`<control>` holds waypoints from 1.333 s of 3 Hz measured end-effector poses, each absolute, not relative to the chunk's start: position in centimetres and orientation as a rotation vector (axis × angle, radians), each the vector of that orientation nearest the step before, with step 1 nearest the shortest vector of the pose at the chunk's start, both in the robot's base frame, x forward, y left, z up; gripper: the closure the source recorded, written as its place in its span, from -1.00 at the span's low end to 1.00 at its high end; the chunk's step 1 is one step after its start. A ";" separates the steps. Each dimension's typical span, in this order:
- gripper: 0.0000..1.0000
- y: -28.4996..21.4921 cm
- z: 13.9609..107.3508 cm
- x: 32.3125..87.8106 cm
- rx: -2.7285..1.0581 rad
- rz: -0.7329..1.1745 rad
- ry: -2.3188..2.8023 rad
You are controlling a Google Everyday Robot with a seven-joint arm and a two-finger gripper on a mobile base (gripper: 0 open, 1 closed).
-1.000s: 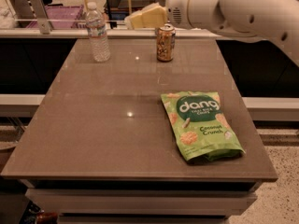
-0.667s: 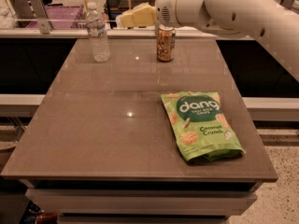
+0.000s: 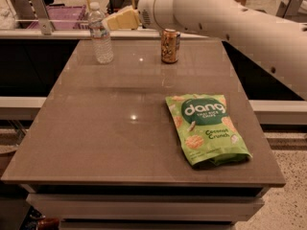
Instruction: Pick water bottle
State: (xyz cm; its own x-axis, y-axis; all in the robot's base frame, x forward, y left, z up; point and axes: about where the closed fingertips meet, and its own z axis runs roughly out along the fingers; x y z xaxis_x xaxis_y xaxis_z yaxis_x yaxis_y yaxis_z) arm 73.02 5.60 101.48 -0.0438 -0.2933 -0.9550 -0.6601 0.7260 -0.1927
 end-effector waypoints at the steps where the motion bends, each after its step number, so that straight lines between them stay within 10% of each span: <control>1: -1.00 7.3 100.2 73.9 -0.754 0.321 1.642; 4: -1.00 11.0 99.5 76.1 -0.719 0.377 1.556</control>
Offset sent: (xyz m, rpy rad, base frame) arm 0.0235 0.0416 -0.0305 0.0363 -0.0274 -0.0834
